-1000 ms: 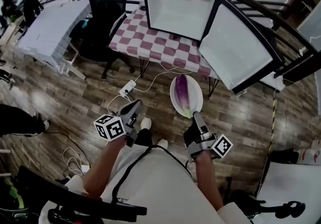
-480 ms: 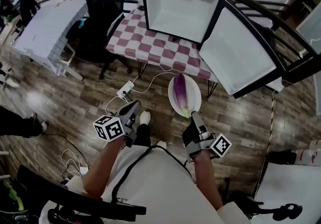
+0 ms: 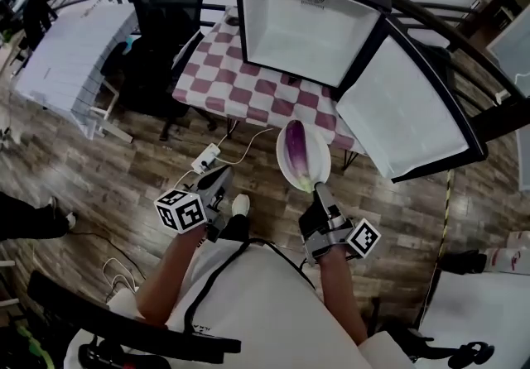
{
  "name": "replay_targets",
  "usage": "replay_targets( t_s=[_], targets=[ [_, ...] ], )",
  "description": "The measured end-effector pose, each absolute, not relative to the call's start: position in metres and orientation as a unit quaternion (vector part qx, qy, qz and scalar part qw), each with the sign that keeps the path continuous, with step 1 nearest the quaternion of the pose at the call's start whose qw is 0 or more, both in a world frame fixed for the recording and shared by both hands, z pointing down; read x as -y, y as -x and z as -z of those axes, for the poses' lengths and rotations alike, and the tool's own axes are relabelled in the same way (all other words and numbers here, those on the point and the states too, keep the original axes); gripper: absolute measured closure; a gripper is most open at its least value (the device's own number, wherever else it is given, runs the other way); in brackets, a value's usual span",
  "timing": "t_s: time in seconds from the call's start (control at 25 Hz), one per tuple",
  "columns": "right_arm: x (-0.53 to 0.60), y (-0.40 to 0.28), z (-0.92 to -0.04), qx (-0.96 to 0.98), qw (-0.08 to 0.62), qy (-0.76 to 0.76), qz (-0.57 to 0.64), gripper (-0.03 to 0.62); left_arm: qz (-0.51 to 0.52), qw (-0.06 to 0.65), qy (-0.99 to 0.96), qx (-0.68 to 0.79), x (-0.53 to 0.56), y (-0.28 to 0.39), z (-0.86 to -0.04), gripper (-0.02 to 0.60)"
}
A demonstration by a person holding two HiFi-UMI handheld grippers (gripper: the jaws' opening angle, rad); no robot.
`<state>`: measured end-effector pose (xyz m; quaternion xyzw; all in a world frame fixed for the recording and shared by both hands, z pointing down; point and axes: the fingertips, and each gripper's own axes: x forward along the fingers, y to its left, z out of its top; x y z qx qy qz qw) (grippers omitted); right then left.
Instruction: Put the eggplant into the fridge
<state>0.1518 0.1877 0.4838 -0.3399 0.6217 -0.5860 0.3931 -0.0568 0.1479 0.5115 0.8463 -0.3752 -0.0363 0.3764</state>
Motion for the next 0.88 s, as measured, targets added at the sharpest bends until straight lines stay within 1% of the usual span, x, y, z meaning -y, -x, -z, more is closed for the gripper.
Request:
replay_targets(
  t_s=[0.44, 0.88],
  targets=[
    [-0.102, -0.128, -0.472, -0.612, 0.41, 0.372, 0.565, 0.551, 0.026, 0.379, -0.862, 0.336, -0.046, 0.075, -0.508, 0.578],
    [-0.054, -0.098, -0.474, -0.598, 0.43, 0.396, 0.548, 0.551, 0.018, 0.38, -0.875, 0.299, 0.011, 0.104, -0.518, 0.578]
  ],
)
